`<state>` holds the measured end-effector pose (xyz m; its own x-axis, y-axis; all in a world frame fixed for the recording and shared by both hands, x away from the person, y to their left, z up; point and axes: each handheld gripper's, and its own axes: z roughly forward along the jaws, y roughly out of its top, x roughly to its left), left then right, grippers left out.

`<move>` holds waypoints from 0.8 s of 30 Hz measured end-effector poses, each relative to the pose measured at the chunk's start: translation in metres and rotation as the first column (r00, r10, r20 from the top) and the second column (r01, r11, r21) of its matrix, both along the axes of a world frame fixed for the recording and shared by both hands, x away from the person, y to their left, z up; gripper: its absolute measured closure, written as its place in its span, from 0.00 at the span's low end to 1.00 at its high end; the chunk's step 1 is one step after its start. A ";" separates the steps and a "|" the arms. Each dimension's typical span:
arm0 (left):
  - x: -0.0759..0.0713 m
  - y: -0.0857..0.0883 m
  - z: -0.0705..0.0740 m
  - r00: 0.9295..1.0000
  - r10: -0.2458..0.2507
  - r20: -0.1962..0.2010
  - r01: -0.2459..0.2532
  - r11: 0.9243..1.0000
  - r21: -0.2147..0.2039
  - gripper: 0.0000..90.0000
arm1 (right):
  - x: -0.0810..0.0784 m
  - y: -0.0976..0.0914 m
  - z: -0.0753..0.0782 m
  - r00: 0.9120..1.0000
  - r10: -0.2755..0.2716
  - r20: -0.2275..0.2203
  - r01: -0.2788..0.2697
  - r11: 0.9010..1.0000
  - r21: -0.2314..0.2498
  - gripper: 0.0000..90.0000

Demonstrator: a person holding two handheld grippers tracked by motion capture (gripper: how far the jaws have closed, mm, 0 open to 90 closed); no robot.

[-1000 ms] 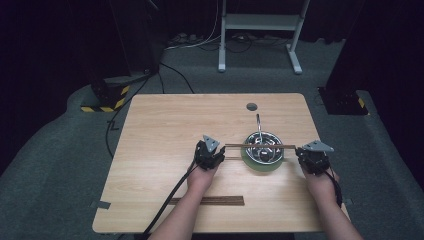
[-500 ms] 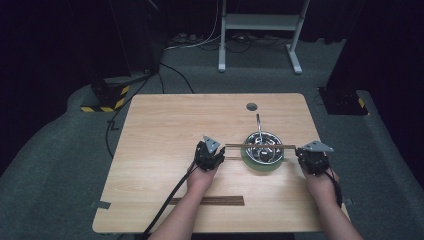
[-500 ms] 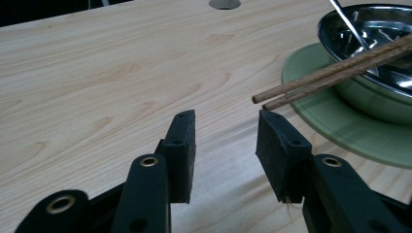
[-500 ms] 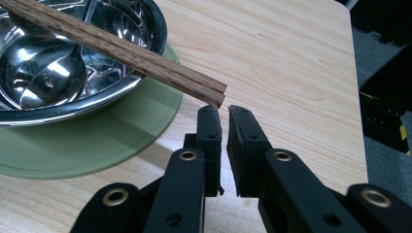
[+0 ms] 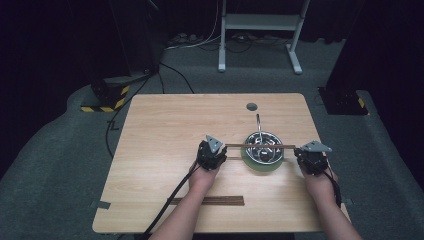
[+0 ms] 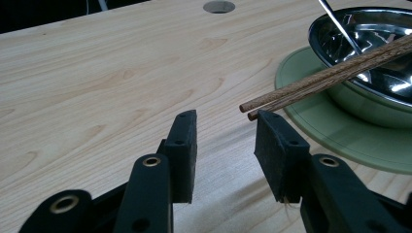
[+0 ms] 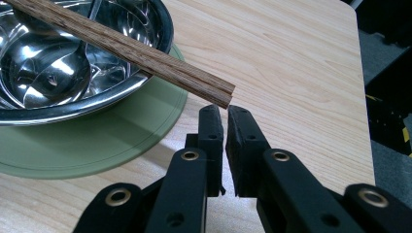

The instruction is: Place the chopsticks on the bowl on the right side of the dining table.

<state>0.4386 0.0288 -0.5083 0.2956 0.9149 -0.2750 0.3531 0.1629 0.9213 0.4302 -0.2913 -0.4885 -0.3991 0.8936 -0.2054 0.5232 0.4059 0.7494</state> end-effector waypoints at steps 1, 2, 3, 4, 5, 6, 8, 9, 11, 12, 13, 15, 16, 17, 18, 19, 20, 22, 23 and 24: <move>0.000 0.000 0.000 1.000 0.000 -0.002 0.000 1.000 0.002 0.67 | 0.000 0.000 0.000 1.000 -0.001 0.000 0.001 1.000 0.000 0.94; 0.001 0.000 0.000 1.000 0.003 0.003 -0.003 1.000 -0.004 0.67 | 0.000 0.000 0.000 1.000 0.003 0.003 -0.003 1.000 -0.002 0.94; 0.001 0.000 -0.001 1.000 0.005 0.003 -0.005 1.000 -0.003 0.67 | 0.001 0.000 0.000 1.000 0.004 0.005 -0.004 1.000 -0.004 0.94; 0.001 0.001 -0.001 1.000 0.002 0.001 -0.002 1.000 0.004 0.67 | 0.001 0.000 0.000 1.000 0.004 0.006 -0.004 1.000 -0.003 0.94; 0.001 0.000 -0.001 1.000 0.012 0.001 -0.012 1.000 -0.008 0.67 | 0.000 0.001 0.000 1.000 0.000 0.000 0.000 1.000 0.003 0.94; 0.002 0.001 -0.002 1.000 0.004 0.001 -0.004 1.000 0.003 0.67 | 0.000 0.001 0.000 1.000 0.000 0.000 0.000 1.000 0.003 0.94; 0.002 0.000 -0.002 1.000 0.008 0.000 -0.008 1.000 -0.005 0.67 | 0.001 0.001 -0.001 1.000 0.002 0.001 -0.002 1.000 -0.001 0.94; 0.003 -0.001 -0.002 1.000 0.017 0.000 -0.017 1.000 -0.017 0.67 | 0.001 0.001 -0.001 1.000 0.002 0.000 -0.002 1.000 0.000 0.94; 0.002 0.000 -0.002 1.000 0.009 -0.006 -0.009 1.000 0.005 0.67 | 0.001 0.002 -0.001 1.000 -0.001 0.002 0.001 1.000 -0.001 0.94; 0.001 0.001 -0.002 1.000 0.001 -0.008 -0.001 1.000 0.015 0.67 | 0.001 0.002 -0.002 1.000 -0.001 0.002 0.001 1.000 -0.001 0.93; 0.001 0.000 -0.003 1.000 0.001 -0.006 -0.001 1.000 0.013 0.67 | 0.001 0.002 -0.002 1.000 0.001 0.001 -0.001 1.000 -0.003 0.93; 0.000 -0.001 -0.003 1.000 -0.003 -0.003 0.003 1.000 0.012 0.66 | 0.001 0.002 -0.002 1.000 -0.002 0.000 0.002 1.000 -0.002 0.93; 0.000 -0.001 -0.003 1.000 -0.009 -0.012 0.009 1.000 0.027 0.66 | 0.001 0.002 -0.002 1.000 0.002 0.004 -0.002 1.000 -0.006 0.93; 0.000 -0.002 -0.003 1.000 -0.005 -0.010 0.005 1.000 0.017 0.66 | 0.001 0.001 -0.001 1.000 -0.001 0.001 0.001 1.000 -0.001 0.93; 0.000 -0.001 -0.004 1.000 -0.009 -0.010 0.009 1.000 0.019 0.67 | 0.001 0.001 -0.001 1.000 0.000 0.002 0.000 1.000 -0.001 0.93; 0.000 -0.002 -0.004 1.000 -0.007 -0.004 0.007 1.000 0.006 0.67 | 0.001 0.001 -0.001 1.000 -0.003 0.001 0.003 1.000 0.002 0.94; 0.000 -0.003 -0.004 1.000 -0.007 -0.002 0.007 1.000 0.003 0.67 | 0.002 0.000 -0.001 1.000 0.001 0.005 -0.001 1.000 -0.003 0.94; -0.001 -0.003 -0.004 1.000 -0.009 -0.001 0.009 1.000 0.007 0.67 | 0.002 0.001 -0.001 1.000 -0.009 -0.002 0.009 1.000 0.007 0.94; -0.001 -0.003 -0.004 1.000 -0.010 -0.001 0.010 1.000 0.009 0.67 | 0.002 0.000 -0.002 1.000 -0.005 0.004 0.005 1.000 0.000 0.94; -0.001 -0.004 -0.003 1.000 -0.001 -0.003 0.001 1.000 -0.008 0.67 | 0.003 0.000 -0.002 1.000 -0.006 0.006 0.006 1.000 0.001 0.94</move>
<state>0.4376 0.0250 -0.5117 0.2960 0.9121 -0.2834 0.3558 0.1701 0.9190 0.4328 -0.2915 -0.4902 -0.3925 0.8963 -0.2063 0.5215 0.4017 0.7528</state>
